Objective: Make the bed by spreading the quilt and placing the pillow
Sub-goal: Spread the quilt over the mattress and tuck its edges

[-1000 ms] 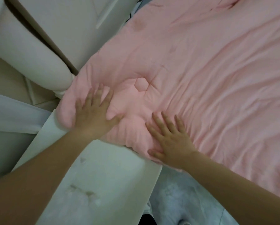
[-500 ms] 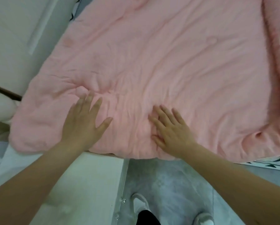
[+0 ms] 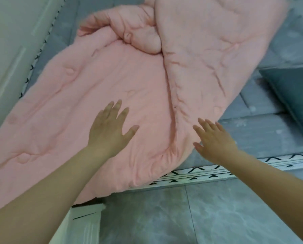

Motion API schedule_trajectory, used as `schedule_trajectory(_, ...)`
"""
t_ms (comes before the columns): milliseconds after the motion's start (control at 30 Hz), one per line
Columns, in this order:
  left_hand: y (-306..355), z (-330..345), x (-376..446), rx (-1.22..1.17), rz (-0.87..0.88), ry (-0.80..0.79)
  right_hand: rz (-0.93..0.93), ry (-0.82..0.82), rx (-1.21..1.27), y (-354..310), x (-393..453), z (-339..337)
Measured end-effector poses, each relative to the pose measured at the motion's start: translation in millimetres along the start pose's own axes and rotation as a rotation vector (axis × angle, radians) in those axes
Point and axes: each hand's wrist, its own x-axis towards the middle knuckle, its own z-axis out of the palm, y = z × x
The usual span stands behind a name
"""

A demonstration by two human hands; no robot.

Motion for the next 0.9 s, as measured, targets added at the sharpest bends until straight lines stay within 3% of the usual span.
schedule_trajectory(167, 106, -57, 26, -0.126, -0.083, 0.091, 0.091, 0.127, 0.056, 97, -47, -55)
schedule_trajectory(367, 227, -71, 50, -0.125, 0.101, 0.056, 0.2, 0.17, 0.05, 185, -100, -72)
schedule_trajectory(667, 308, -31, 108, -0.15, 0.173, -0.021, 0.361, 0.014, 0.066, 289, -128, -41)
schedule_trajectory(900, 342, 18, 193, -0.189, 0.155, -0.118, 0.358, -0.128, 0.001, 360, -47, -25)
